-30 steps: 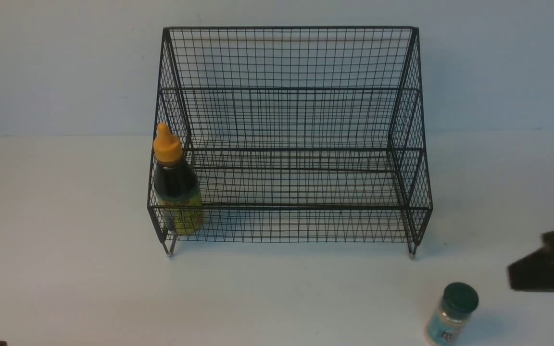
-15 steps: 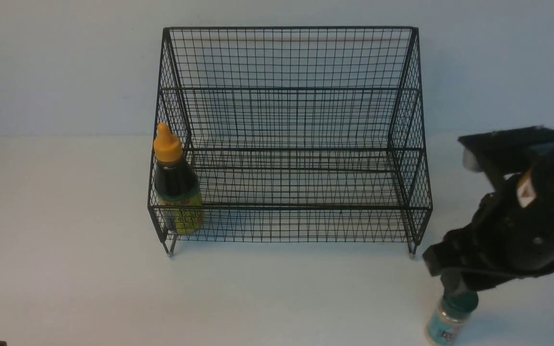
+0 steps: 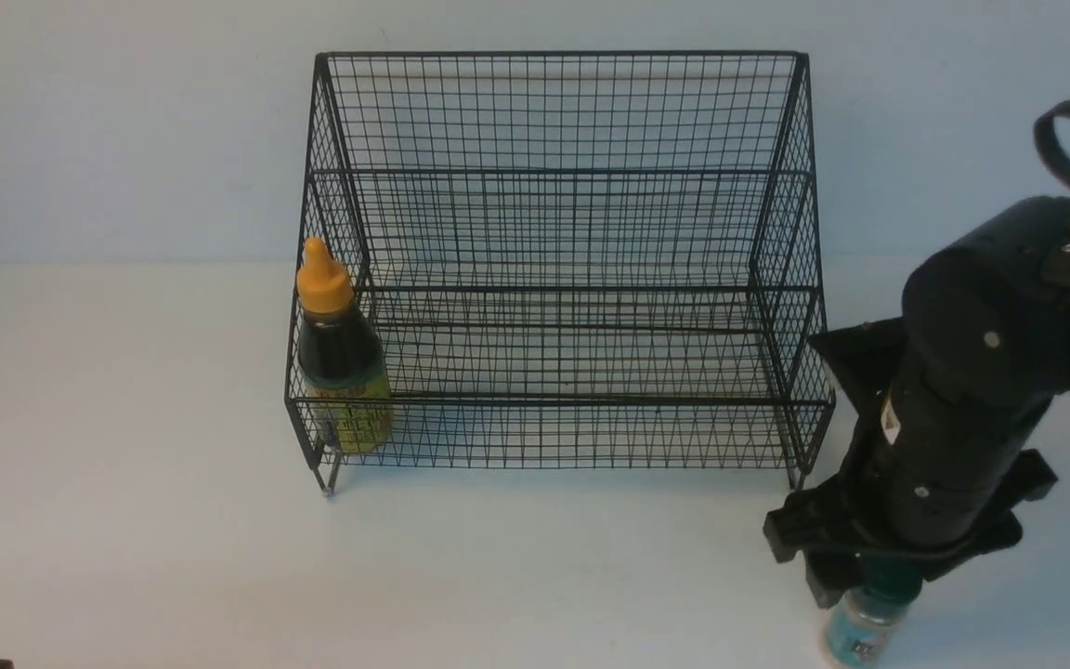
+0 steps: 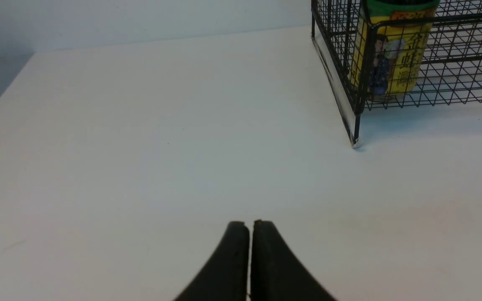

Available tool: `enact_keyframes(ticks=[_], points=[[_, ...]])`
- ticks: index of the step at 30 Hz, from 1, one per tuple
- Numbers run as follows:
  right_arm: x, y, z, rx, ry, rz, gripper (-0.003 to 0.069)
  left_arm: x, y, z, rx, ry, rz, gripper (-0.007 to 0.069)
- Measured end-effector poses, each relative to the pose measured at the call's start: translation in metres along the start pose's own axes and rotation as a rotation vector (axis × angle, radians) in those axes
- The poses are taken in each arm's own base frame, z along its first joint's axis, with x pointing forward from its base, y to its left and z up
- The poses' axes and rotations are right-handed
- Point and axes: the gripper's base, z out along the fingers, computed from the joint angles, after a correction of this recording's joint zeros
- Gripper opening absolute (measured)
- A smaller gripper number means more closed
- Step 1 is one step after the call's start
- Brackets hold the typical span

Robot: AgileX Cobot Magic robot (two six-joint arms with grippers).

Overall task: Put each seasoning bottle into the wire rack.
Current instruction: Use the right arm to grab the condiment bottle closest to it, then use the right arm to put the condiment bottle back on the shelf

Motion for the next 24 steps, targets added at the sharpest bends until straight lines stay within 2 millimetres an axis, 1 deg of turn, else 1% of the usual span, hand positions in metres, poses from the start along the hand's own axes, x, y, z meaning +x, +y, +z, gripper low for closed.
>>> enact_keyframes(ticks=[4, 8, 9, 11, 17, 20, 21, 22, 23, 24], points=[[-0.002, 0.001, 0.005, 0.004, 0.012, 0.008, 0.0522, 0.000, 0.000, 0.000, 0.000, 0.000, 0.000, -0.0005], [-0.003, 0.001, 0.006, 0.008, 0.009, 0.007, 0.0441, 0.000, 0.000, 0.000, 0.000, 0.000, 0.000, -0.0005], [-0.002, 0.001, 0.006, 0.008, 0.009, 0.007, 0.0435, 0.000, 0.000, 0.000, 0.000, 0.000, 0.000, -0.0005], [-0.003, 0.001, 0.006, 0.013, 0.007, 0.004, 0.0349, 0.000, 0.000, 0.000, 0.000, 0.000, 0.000, -0.0005], [-0.002, -0.001, 0.005, 0.027, 0.020, 0.001, 0.0340, 0.000, 0.000, 0.000, 0.000, 0.000, 0.000, -0.0005], [-0.007, 0.000, -0.007, 0.028, 0.015, 0.003, 0.0340, 0.000, 0.000, 0.000, 0.000, 0.000, 0.000, -0.0005], [-0.008, 0.000, -0.008, 0.027, 0.011, 0.003, 0.0340, 0.000, 0.000, 0.000, 0.000, 0.000, 0.000, -0.0005], [-0.015, 0.002, -0.023, -0.001, -0.041, -0.005, 0.0340, 0.000, 0.000, 0.000, 0.000, 0.000, 0.000, -0.0005], [-0.015, 0.002, -0.026, -0.008, -0.049, -0.008, 0.0340, 0.000, 0.000, 0.000, 0.000, 0.000, 0.000, -0.0005], [-0.018, 0.003, -0.035, -0.026, -0.078, -0.010, 0.0340, 0.000, 0.000, 0.000, 0.000, 0.000, 0.000, -0.0005]])
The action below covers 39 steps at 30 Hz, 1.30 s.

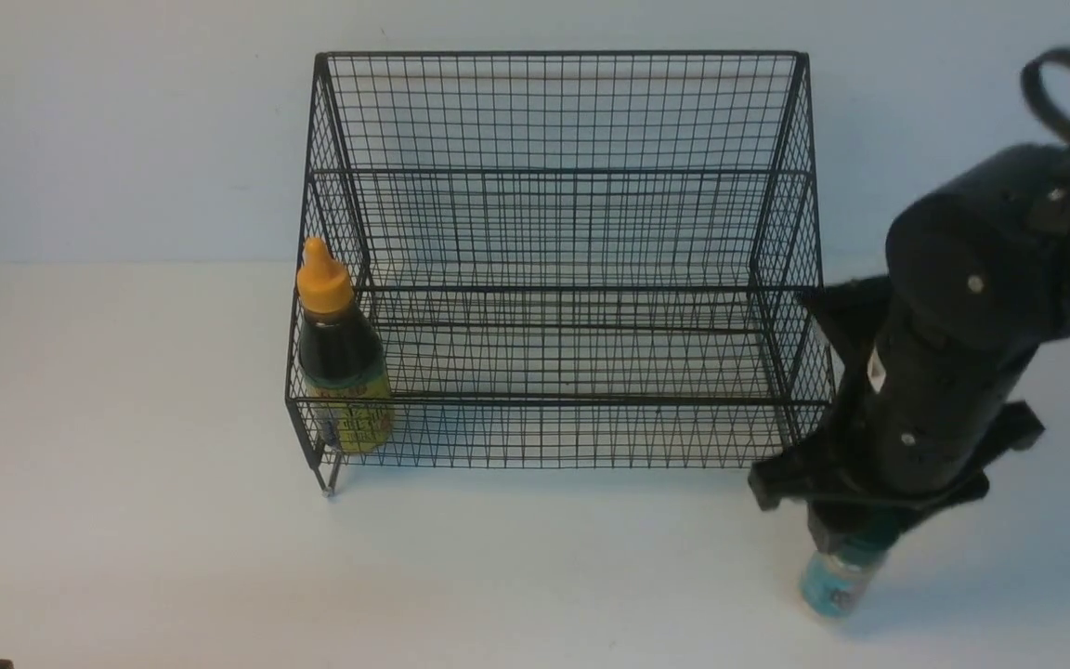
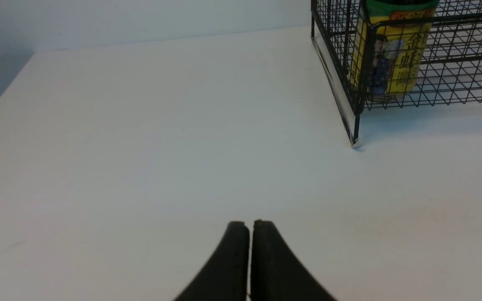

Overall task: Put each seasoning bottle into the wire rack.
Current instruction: Use the right arm to put the condiment bottle back on the shelf

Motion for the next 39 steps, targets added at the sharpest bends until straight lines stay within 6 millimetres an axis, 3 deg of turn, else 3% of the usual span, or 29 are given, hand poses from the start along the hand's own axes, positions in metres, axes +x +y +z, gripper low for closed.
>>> enact_keyframes(ticks=[1, 6, 10, 12, 15, 18, 20, 26, 34, 39], points=[[-0.006, 0.004, -0.027, -0.062, -0.080, -0.009, 0.0340, 0.000, 0.000, 0.000, 0.000, 0.000, 0.000, -0.0005], [-0.020, 0.009, -0.095, -0.197, -0.276, -0.038, 0.0340, 0.000, 0.000, 0.000, 0.000, 0.000, 0.000, -0.0005], [-0.027, 0.011, -0.135, -0.239, -0.399, -0.078, 0.0340, 0.000, 0.000, 0.000, 0.000, 0.000, 0.000, -0.0005], [-0.032, 0.009, -0.142, -0.217, -0.433, -0.091, 0.0340, 0.000, 0.000, 0.000, 0.000, 0.000, 0.000, -0.0005], [-0.039, 0.006, -0.139, -0.157, -0.443, -0.105, 0.0340, 0.000, 0.000, 0.000, 0.000, 0.000, 0.000, -0.0005], [-0.049, 0.006, -0.122, -0.087, -0.412, -0.120, 0.0340, 0.000, 0.000, 0.000, 0.000, 0.000, 0.000, -0.0005], [-0.061, 0.008, -0.101, -0.041, -0.366, -0.134, 0.0340, 0.000, 0.000, 0.000, 0.000, 0.000, 0.000, -0.0005], [-0.083, 0.016, -0.063, 0.019, -0.291, -0.154, 0.0340, 0.000, 0.000, 0.000, 0.000, 0.000, 0.000, -0.0005], [-0.101, 0.019, -0.034, 0.065, -0.254, -0.169, 0.0340, 0.000, 0.000, 0.000, 0.000, 0.000, 0.000, -0.0005], [-0.108, 0.005, -0.022, 0.061, -0.221, -0.113, 0.0340, 0.000, 0.000, 0.000, 0.000, 0.001, 0.000, -0.0005]])
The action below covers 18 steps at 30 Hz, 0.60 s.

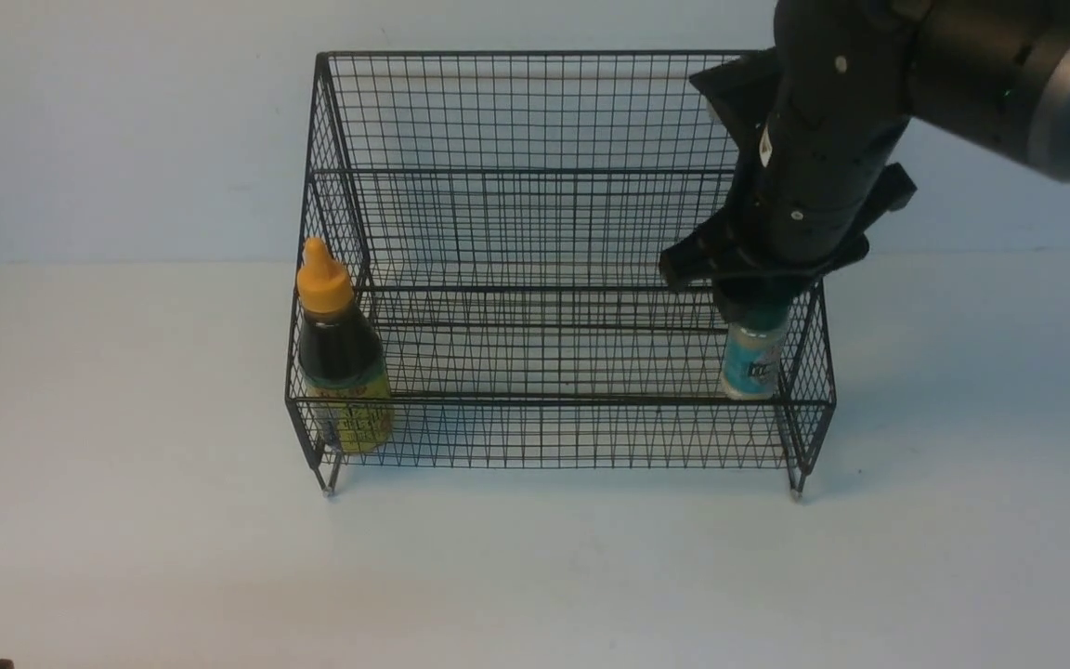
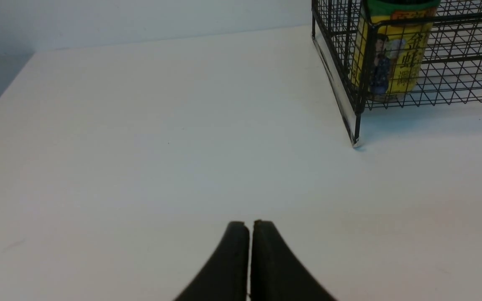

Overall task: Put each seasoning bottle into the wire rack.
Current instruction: Use the right arm to put the condiment bottle back on the shelf

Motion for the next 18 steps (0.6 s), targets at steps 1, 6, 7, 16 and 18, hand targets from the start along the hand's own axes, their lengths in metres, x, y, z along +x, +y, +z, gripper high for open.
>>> enact_keyframes(ticks=[1, 6, 7, 16, 18], points=[[0.000, -0.003, 0.001, -0.002, 0.002, 0.013, 0.0340, 0.000, 0.000, 0.000, 0.000, 0.000, 0.000, -0.0005], [-0.002, -0.021, 0.003, -0.030, 0.015, 0.104, 0.0340, 0.000, 0.000, 0.000, 0.000, 0.000, 0.000, -0.0005], [-0.002, -0.022, 0.004, -0.038, 0.017, 0.114, 0.0340, 0.000, 0.000, 0.000, 0.000, 0.000, 0.000, -0.0005], [-0.002, -0.024, 0.004, -0.050, 0.019, 0.137, 0.0340, 0.000, 0.000, 0.000, 0.000, 0.000, 0.000, -0.0005], [-0.002, -0.024, 0.004, -0.049, 0.020, 0.147, 0.0340, 0.000, 0.000, 0.000, 0.000, 0.000, 0.000, -0.0005]])
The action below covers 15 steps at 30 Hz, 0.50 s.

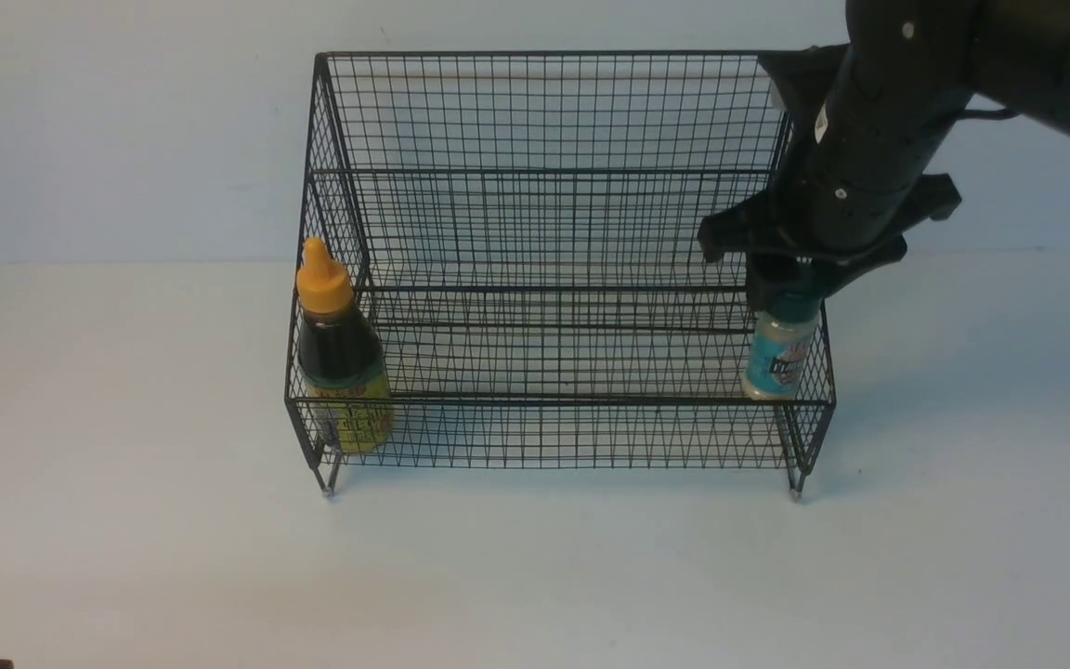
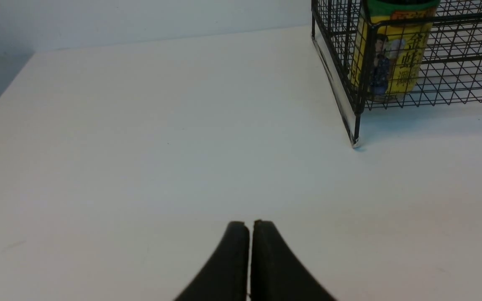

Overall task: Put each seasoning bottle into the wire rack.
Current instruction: Use the right arm to put the condiment bottle back on the shelf

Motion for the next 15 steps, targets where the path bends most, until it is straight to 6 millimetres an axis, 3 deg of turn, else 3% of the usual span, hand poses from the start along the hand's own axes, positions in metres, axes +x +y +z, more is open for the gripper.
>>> enact_keyframes(ticks=[12, 15], points=[[0.0000, 0.0002, 0.0009, 0.000, 0.002, 0.033, 0.0340, 0.0000, 0.0000, 0.0000, 0.000, 0.000, 0.000, -0.0005], [-0.0004, 0.0021, 0.0098, -0.006, 0.023, 0.037, 0.0340, 0.0000, 0.0000, 0.0000, 0.000, 0.000, 0.000, -0.0005]])
